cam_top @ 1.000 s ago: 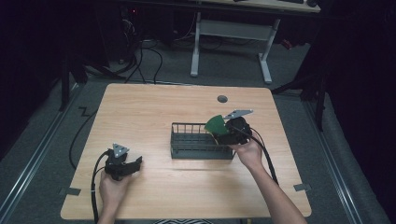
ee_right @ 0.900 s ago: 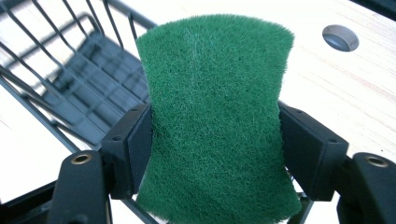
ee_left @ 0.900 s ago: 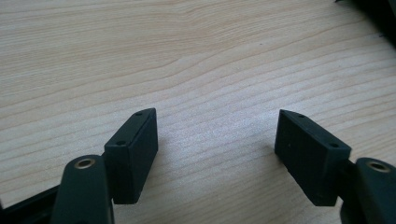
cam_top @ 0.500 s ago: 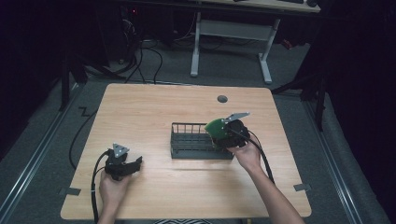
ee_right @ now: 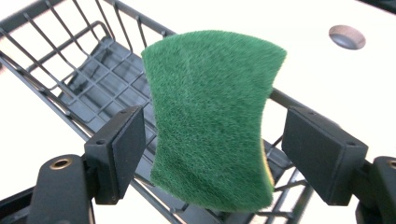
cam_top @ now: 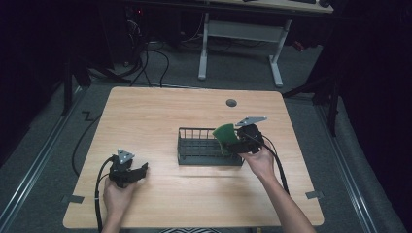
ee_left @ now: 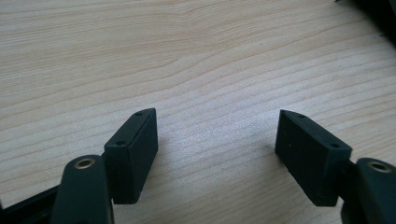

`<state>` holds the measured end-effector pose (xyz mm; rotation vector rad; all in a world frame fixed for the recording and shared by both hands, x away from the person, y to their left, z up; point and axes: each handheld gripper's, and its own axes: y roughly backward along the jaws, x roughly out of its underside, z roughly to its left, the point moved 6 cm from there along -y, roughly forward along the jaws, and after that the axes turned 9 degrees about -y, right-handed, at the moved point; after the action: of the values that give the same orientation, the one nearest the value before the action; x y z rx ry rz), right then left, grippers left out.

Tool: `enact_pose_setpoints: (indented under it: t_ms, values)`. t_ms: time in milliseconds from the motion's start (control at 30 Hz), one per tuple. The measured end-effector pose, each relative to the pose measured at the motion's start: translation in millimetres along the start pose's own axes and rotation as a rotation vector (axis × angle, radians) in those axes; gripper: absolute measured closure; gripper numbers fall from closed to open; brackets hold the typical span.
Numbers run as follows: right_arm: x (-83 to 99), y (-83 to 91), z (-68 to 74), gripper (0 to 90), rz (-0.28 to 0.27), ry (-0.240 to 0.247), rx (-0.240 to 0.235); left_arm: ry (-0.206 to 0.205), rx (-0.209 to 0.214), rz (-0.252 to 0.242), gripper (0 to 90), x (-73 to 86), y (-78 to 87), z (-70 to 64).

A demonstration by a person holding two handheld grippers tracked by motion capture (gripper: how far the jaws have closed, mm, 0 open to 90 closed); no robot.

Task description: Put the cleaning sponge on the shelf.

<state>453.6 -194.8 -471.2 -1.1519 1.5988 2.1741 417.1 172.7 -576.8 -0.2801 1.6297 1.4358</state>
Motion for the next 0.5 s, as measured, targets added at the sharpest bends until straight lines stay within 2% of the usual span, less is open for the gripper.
enact_pose_setpoints:
  t_ms: [267,500]
  values:
    - [-2.9,30.5,-12.0,25.8,-0.087,-0.031,0.004,0.000,0.000,0.000,30.5,0.0,0.0,0.0]
    - [0.2,57.6,-29.8,31.3,-0.158,-0.077,0.017,0.000,0.000,0.000,30.6,0.0,0.0,0.1]
